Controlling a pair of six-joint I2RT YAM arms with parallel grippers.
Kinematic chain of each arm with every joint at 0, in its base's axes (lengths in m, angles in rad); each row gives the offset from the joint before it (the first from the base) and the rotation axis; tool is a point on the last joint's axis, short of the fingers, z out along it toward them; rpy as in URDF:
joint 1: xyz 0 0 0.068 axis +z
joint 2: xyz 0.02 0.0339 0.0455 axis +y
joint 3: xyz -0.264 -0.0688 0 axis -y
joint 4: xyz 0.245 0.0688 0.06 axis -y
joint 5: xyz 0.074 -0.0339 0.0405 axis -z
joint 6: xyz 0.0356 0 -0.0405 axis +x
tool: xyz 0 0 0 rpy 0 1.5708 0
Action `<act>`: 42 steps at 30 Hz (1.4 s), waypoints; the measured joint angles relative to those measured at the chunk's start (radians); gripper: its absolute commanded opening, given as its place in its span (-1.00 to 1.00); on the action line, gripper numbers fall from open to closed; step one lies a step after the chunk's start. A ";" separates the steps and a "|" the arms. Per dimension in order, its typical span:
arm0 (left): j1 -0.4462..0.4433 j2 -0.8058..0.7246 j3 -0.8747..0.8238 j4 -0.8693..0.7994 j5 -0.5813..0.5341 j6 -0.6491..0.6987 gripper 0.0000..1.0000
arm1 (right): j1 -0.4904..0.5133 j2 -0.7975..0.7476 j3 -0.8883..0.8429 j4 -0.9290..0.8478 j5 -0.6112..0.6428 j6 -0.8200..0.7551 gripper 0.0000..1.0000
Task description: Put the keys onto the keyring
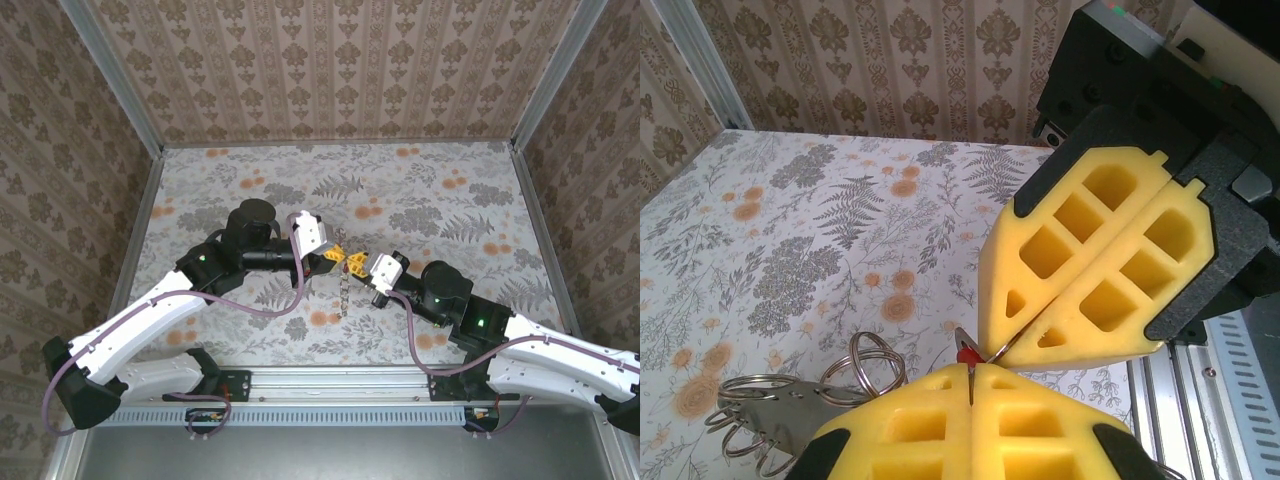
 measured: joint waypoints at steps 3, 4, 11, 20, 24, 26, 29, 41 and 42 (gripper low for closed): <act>0.000 -0.001 -0.003 0.003 0.000 -0.002 -1.00 | 0.000 0.000 -0.002 0.000 -0.001 0.012 -1.00; 0.000 -0.001 -0.005 0.006 0.000 -0.004 -1.00 | 0.000 0.000 -0.002 -0.001 -0.003 0.016 -1.00; 0.000 -0.005 -0.015 0.008 -0.005 -0.013 -1.00 | 0.000 0.000 -0.005 -0.006 -0.015 0.032 -1.00; -0.013 -0.007 -0.015 -0.006 -0.041 0.000 -1.00 | 0.000 0.006 -0.005 -0.019 -0.011 0.051 -1.00; -0.022 -0.007 -0.015 -0.025 -0.074 0.020 -1.00 | 0.000 0.024 -0.003 -0.029 0.000 0.056 -1.00; -0.029 -0.007 -0.015 -0.029 -0.091 0.029 -1.00 | 0.000 0.026 -0.003 -0.034 0.007 0.061 -1.00; -0.040 -0.007 -0.015 -0.039 -0.113 0.045 -1.00 | 0.004 0.026 -0.003 -0.045 0.016 0.068 -1.00; -0.051 -0.007 -0.015 -0.047 -0.136 0.069 -1.00 | 0.005 0.025 -0.004 -0.054 0.014 0.074 -1.00; -0.054 -0.007 -0.015 -0.047 -0.140 0.069 -1.00 | 0.005 0.025 -0.004 -0.056 0.013 0.076 -1.00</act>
